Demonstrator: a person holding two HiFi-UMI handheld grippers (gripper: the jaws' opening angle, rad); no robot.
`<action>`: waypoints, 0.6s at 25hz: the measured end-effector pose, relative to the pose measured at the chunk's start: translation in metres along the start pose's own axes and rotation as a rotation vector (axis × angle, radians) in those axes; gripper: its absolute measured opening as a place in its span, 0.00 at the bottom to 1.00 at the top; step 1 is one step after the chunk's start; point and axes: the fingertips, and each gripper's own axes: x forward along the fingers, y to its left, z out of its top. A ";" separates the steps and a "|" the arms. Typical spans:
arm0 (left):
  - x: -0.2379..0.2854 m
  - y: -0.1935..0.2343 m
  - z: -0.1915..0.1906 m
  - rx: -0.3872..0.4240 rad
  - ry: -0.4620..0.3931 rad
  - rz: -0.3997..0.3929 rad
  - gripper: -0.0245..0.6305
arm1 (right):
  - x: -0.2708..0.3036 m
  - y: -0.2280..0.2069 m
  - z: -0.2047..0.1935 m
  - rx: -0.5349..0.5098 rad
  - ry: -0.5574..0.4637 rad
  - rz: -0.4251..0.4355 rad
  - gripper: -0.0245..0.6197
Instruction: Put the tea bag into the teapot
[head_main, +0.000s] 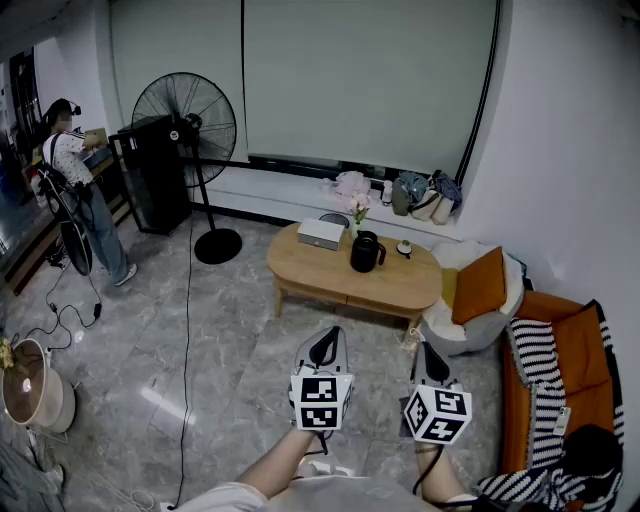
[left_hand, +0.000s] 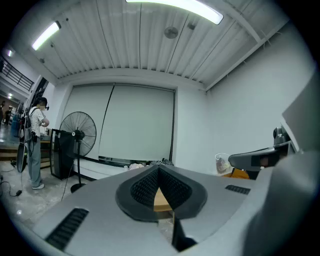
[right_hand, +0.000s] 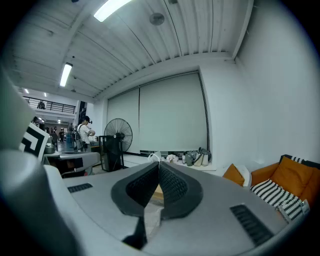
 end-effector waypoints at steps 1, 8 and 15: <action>0.000 0.001 0.001 0.000 0.000 0.001 0.05 | 0.001 0.001 0.001 -0.002 0.001 0.000 0.09; 0.002 0.007 0.000 0.012 0.009 0.002 0.05 | 0.006 0.007 0.003 -0.005 -0.002 0.009 0.09; 0.006 0.022 0.002 0.018 0.004 0.007 0.05 | 0.017 0.012 0.004 0.047 -0.009 0.018 0.09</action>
